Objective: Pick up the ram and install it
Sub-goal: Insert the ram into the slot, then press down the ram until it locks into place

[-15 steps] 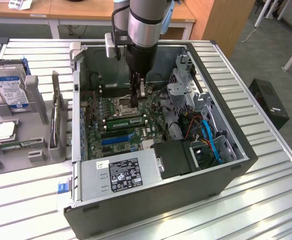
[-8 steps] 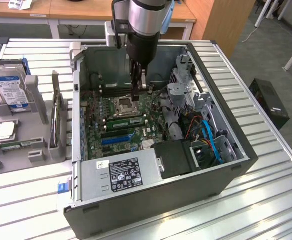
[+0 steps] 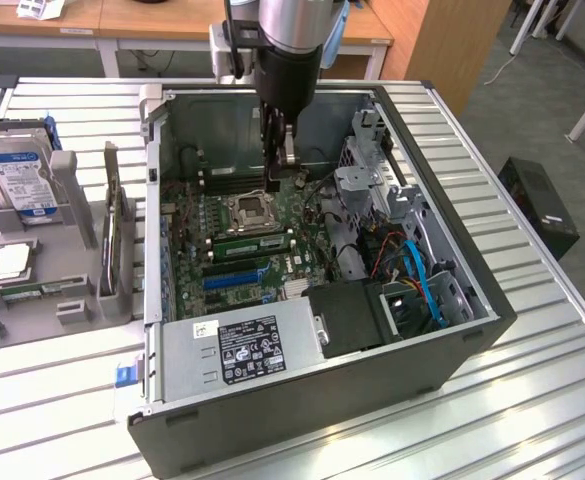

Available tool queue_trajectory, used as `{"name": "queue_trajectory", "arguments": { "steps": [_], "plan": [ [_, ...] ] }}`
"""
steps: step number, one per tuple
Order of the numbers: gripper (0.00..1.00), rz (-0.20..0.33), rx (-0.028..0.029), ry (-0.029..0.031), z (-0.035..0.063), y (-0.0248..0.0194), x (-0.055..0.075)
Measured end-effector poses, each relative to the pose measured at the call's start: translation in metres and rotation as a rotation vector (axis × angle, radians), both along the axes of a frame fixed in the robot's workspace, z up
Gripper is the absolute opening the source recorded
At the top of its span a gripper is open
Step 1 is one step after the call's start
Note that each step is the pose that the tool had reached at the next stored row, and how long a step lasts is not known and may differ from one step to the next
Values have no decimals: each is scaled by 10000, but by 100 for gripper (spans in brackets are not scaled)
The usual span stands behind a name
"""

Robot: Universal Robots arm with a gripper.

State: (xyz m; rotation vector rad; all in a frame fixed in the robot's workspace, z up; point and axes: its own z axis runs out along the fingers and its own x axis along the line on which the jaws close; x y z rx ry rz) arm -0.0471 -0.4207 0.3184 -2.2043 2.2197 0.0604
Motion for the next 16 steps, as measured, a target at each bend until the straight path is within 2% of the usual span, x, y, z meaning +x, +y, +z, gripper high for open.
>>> {"name": "queue_trajectory", "arguments": {
  "steps": [2,16],
  "plan": [
    [19,0,-2,0,26,0,0],
    [19,0,-1,1,26,0,0]
  ]
}}
